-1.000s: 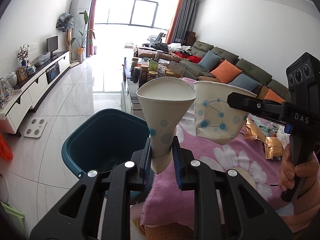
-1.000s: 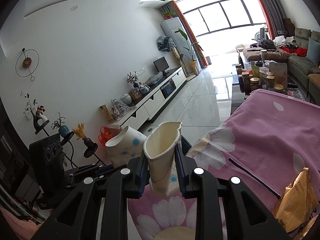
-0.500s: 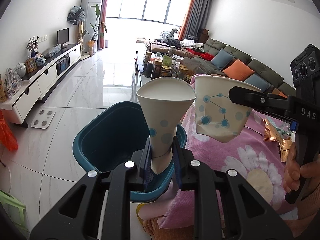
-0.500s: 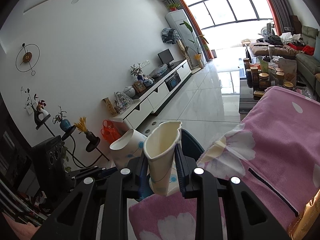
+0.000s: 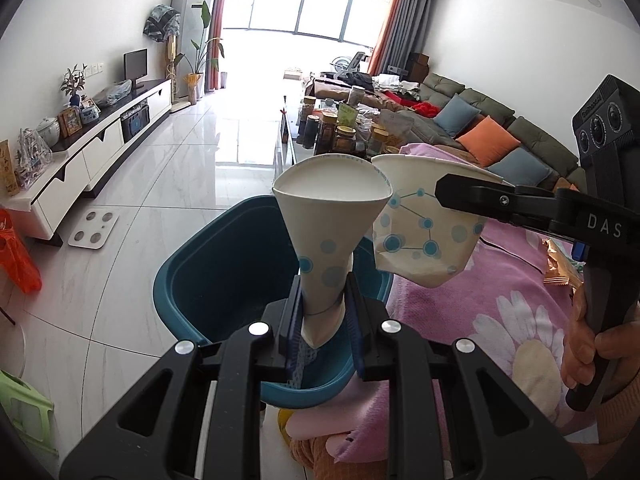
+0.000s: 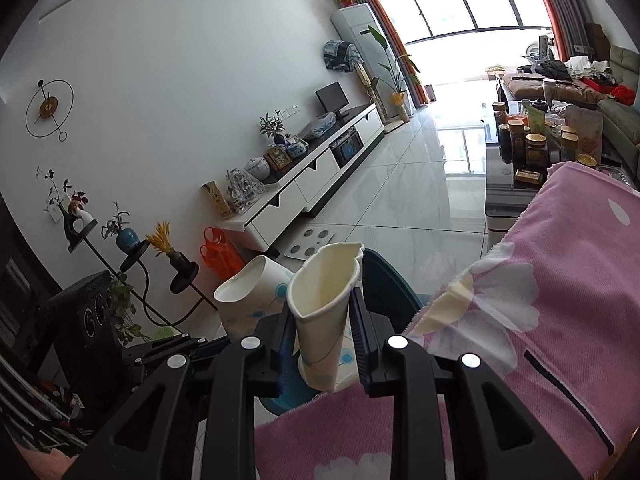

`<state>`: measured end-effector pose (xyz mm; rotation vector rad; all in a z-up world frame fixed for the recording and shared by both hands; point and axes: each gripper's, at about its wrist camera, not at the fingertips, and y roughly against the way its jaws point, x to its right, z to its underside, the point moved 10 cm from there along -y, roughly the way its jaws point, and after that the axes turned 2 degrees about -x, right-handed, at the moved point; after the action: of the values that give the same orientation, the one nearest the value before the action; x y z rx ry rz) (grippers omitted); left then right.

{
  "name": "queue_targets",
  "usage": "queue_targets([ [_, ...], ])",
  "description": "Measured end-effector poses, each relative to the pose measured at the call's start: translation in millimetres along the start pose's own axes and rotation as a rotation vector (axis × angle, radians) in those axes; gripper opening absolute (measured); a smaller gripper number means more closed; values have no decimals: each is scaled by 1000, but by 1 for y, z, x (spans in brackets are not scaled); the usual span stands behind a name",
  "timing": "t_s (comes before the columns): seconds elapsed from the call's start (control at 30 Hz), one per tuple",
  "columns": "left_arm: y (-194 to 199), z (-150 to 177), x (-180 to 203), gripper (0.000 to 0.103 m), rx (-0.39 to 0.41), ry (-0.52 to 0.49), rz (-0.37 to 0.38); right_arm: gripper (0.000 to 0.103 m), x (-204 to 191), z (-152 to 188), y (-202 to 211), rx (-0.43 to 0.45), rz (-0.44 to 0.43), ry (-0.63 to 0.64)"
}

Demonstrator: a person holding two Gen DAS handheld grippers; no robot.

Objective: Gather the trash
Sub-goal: 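Carry both held paper cone cups toward the teal bin, then open both tools over the teal bin to drop the cups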

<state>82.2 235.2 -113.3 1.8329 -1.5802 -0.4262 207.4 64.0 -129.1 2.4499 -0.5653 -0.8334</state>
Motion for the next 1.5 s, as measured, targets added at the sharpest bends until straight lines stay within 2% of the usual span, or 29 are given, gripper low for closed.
queue_targets([
  [0.67,-53,11,-22,21,-105,63,-63,29,3,8,-55,-130,50,-21],
  [0.77,-62,11,-25,32,-112,79,-67,29,4,7,-59,-137,57,-29],
  [0.93,-65,11,-31,35,-108,88,-68,35,7,7,-56,-126,60,-39],
  [1.13,-53,4,-23,43,-69,69,-66,37,13,5,-41,-100,46,-57],
  [1.3,-34,-1,-5,50,-21,29,-33,40,14,4,-6,-49,44,-44],
  [1.37,-28,-5,9,55,-2,4,-9,48,14,4,13,-19,48,-30],
  [1.5,-15,-9,45,59,26,-60,65,49,18,6,54,48,80,-7],
])
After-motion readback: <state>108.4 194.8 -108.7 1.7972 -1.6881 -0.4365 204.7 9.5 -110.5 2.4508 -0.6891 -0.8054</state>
